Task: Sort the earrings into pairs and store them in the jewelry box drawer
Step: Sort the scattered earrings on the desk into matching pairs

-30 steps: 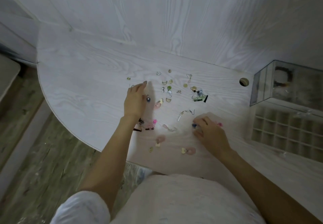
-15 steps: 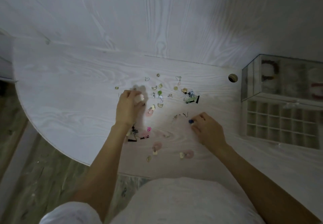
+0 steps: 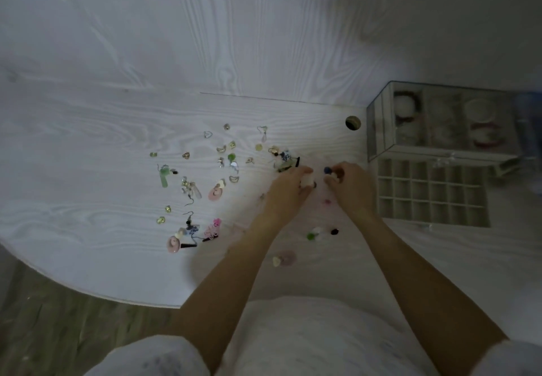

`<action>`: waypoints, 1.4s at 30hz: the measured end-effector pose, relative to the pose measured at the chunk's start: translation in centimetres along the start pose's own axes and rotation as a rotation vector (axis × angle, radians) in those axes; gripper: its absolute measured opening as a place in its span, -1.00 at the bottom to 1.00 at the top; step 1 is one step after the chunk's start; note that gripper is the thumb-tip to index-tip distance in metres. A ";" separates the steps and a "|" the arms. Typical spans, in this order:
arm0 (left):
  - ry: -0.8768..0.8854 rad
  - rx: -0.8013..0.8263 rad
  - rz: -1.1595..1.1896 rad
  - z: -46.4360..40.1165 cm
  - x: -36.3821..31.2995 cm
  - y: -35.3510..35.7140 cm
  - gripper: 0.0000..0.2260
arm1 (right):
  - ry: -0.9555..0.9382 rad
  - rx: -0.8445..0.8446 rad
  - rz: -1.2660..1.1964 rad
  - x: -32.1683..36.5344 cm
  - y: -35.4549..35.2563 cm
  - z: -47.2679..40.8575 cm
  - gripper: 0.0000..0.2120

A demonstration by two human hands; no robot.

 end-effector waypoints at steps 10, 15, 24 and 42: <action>-0.048 -0.027 -0.211 -2.6 -1.0 1.6 -0.71 | -0.019 -0.089 0.019 -1.4 -1.4 -0.5 -0.70; -0.087 -0.055 -0.105 -4.2 -2.2 2.7 -0.65 | -0.047 0.004 0.003 -0.7 -0.8 -1.3 -0.65; -0.012 0.002 -0.081 -3.6 -2.2 1.9 -0.62 | -0.108 0.017 0.043 0.5 -0.8 -0.6 -0.59; -0.347 -0.403 -0.308 16.1 6.7 -11.7 -0.73 | -0.374 0.111 0.115 -1.3 2.0 5.3 -0.87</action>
Point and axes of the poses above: each hand's wrist, its own z-axis away from the middle knuckle, its own y-axis out of the palm, x = y × z, the point moved 4 cm from there along -z, towards the middle knuckle, and after that the axes turned 11 degrees about y, right-handed, at the moved point
